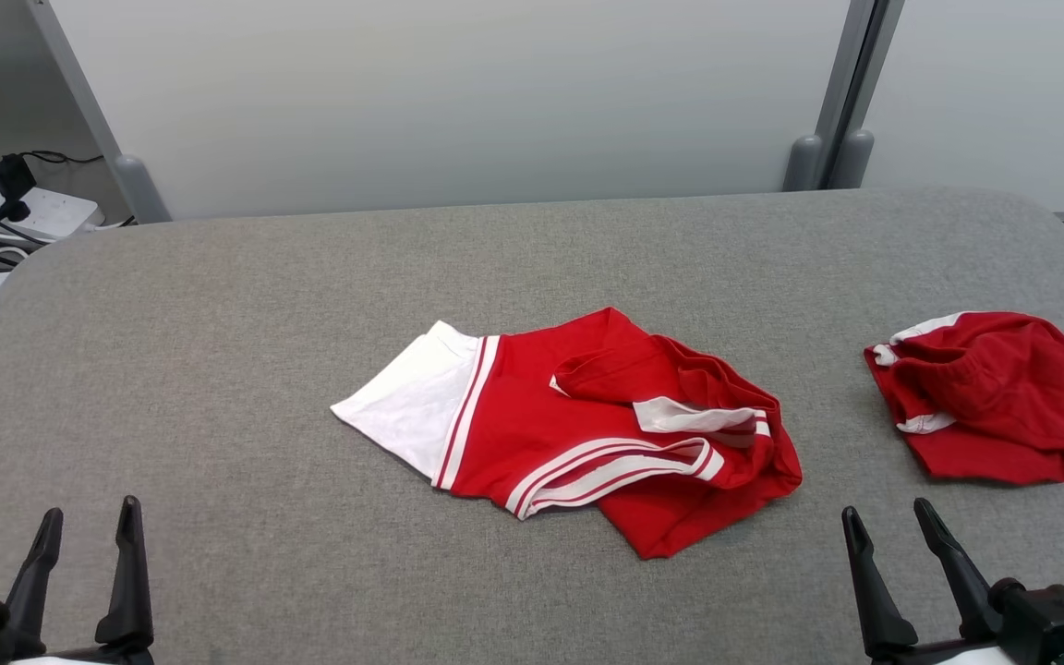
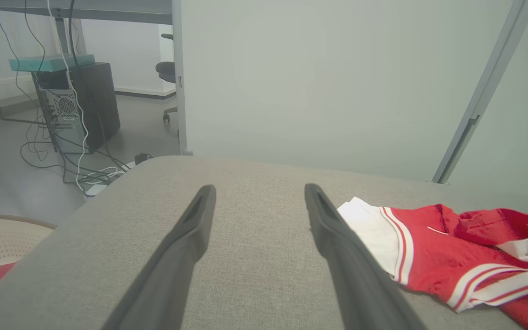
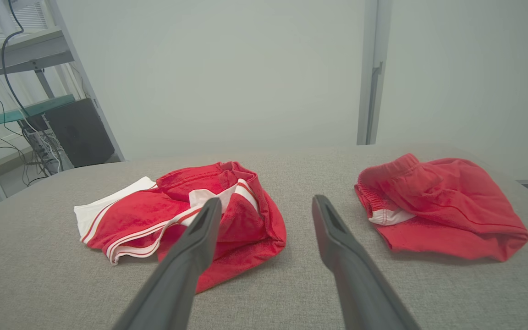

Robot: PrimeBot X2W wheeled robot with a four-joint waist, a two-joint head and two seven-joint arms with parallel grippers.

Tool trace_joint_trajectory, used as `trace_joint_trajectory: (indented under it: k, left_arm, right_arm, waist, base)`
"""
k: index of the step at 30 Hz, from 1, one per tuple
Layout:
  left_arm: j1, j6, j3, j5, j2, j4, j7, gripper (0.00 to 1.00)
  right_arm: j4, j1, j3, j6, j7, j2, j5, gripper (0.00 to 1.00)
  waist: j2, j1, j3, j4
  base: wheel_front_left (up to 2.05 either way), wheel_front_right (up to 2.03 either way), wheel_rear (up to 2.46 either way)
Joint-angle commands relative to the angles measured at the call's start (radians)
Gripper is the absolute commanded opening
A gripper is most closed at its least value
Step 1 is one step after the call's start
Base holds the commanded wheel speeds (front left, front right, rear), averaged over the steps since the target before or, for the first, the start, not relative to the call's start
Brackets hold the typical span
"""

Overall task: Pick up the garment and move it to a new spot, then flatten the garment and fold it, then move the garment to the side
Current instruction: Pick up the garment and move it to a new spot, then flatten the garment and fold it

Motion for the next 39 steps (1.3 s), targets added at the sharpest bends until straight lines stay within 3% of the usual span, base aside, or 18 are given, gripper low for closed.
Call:
trace_joint_trajectory:
  k: [1, 7, 21, 26, 33, 39]
  left_arm:
    - [-0.039, -0.010, 0.032, 0.012, 0.035, -0.015, -0.008, 1.00]
    - [-0.054, -0.034, -0.014, 0.069, 0.075, 0.020, -0.003, 1.00]
    - [-0.063, -0.044, -0.020, 0.050, 0.071, 0.022, -0.005, 1.00]
    - [-0.078, -0.040, -0.029, 0.049, 0.065, 0.009, 0.000, 1.00]
    - [-0.151, -0.047, -0.086, 0.071, 0.037, -0.015, 0.005, 1.00]
    - [-0.251, -0.083, -0.154, 0.093, -0.004, 0.013, 0.001, 1.00]
  right_arm:
    - [-0.026, -0.025, 0.021, 0.004, -0.004, -0.010, -0.013, 1.00]
    - [-0.025, -0.031, 0.022, 0.004, -0.002, -0.016, -0.014, 1.00]
    - [-0.028, -0.054, 0.023, 0.004, 0.010, -0.023, -0.014, 1.00]
    - [-0.031, -0.119, 0.063, 0.004, 0.030, -0.059, -0.009, 1.00]
    - [0.082, -0.485, 0.299, 0.004, 0.144, -0.209, 0.027, 1.00]
    - [0.292, -0.800, 0.573, 0.004, 0.268, -0.297, 0.131, 1.00]
  waist:
    - [0.0000, 0.0000, 0.000, 0.001]
    - [0.0000, 0.0000, -0.003, 0.002]
    - [0.0000, 0.0000, -0.001, 0.004]
    - [0.0000, 0.0000, 0.019, 0.012]
    - [0.0000, 0.0000, 0.097, 0.063]
    - [0.0000, 0.0000, 0.150, 0.174]
  base:
    - [0.00, 0.00, 0.00]
    - [0.00, 0.00, 0.00]
    - [0.00, 0.00, 0.00]
    - [0.00, 0.00, 0.00]
    - [0.00, 0.00, 0.00]
    - [0.00, 0.00, 0.00]
